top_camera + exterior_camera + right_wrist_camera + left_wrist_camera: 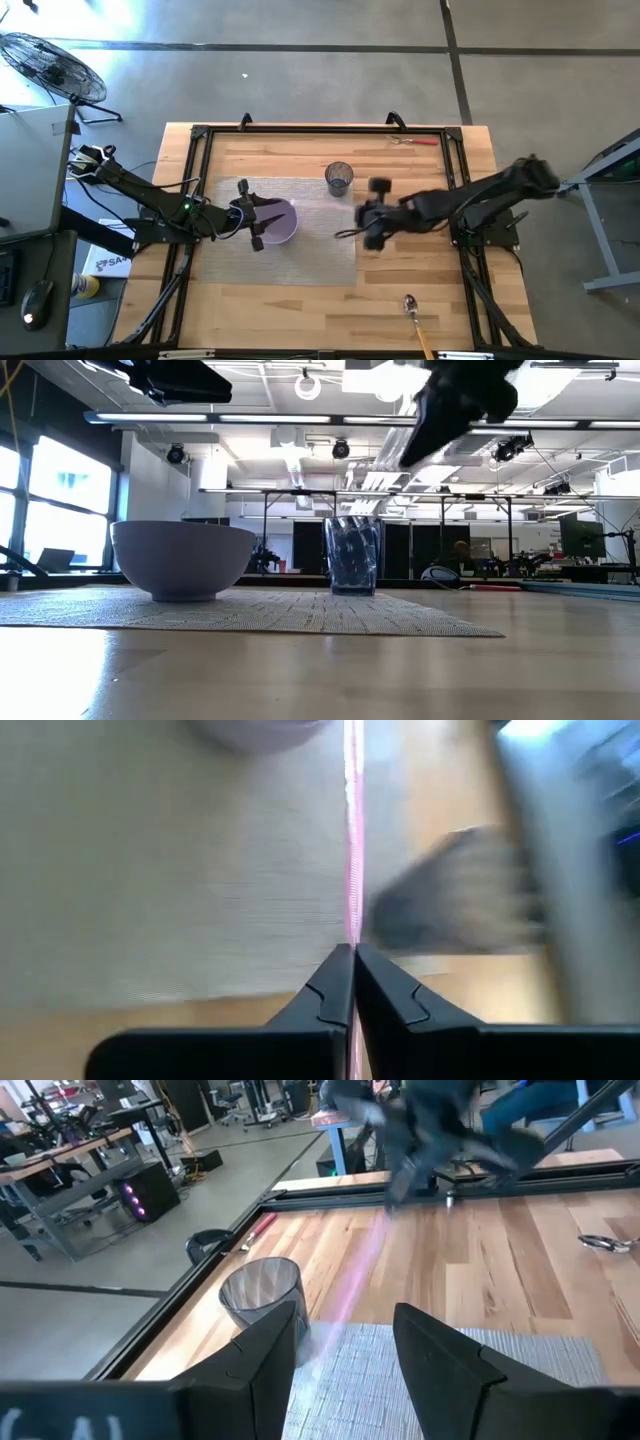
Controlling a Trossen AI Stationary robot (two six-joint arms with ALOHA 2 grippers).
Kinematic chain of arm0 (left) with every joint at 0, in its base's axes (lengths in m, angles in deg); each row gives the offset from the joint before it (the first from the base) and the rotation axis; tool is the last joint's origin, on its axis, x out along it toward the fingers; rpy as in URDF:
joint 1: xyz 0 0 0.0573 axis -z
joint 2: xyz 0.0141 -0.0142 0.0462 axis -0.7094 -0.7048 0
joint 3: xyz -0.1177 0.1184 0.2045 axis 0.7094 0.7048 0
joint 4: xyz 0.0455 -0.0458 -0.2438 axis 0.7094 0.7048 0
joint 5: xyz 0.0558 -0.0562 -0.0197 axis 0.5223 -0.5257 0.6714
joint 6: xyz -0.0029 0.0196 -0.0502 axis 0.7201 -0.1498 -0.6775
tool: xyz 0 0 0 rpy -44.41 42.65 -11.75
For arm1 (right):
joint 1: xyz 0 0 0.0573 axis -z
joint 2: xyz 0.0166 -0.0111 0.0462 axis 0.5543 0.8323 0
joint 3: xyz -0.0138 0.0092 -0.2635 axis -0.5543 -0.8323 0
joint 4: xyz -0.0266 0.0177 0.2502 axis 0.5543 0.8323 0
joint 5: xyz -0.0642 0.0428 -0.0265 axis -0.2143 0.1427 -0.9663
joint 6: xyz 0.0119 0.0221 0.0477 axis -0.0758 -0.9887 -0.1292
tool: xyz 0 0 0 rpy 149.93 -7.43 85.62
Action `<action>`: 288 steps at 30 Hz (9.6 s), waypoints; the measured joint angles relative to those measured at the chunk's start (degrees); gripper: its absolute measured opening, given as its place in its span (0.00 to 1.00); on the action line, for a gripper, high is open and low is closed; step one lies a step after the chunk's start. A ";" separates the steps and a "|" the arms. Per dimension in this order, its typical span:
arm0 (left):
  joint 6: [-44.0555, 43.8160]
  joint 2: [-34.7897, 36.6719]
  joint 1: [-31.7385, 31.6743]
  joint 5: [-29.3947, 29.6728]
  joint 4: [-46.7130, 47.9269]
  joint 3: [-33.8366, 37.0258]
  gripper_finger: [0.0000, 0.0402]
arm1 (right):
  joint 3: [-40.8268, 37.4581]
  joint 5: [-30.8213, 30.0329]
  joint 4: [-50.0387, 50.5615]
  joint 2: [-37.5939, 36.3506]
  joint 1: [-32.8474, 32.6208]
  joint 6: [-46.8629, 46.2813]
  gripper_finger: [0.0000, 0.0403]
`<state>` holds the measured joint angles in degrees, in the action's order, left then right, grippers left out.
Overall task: Pick & Place Utensil
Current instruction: Put the pink straw into the blue glass on the gray mat, then put the yellow spoon into the purple bowl on the gray mat
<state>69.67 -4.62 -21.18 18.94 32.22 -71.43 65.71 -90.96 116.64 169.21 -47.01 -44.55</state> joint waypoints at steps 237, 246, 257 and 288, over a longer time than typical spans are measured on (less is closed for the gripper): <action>-0.01 0.02 0.00 0.00 0.07 0.00 0.41 | 9.42 5.56 -14.17 33.63 -10.99 -44.60 0.30; 0.01 0.02 0.00 0.00 0.07 0.00 0.41 | 9.44 -1.88 -14.48 34.09 -14.55 -47.62 0.32; -0.01 0.02 0.00 0.00 0.02 0.00 0.41 | 9.44 -6.84 -14.56 36.15 -15.84 -47.53 0.32; 0.01 0.02 0.00 0.00 0.04 0.00 0.41 | 13.67 -6.35 -14.96 39.02 -15.17 -45.26 0.15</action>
<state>69.68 -4.60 -21.18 18.94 32.26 -71.43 79.38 -97.31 101.68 208.23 -62.18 -89.80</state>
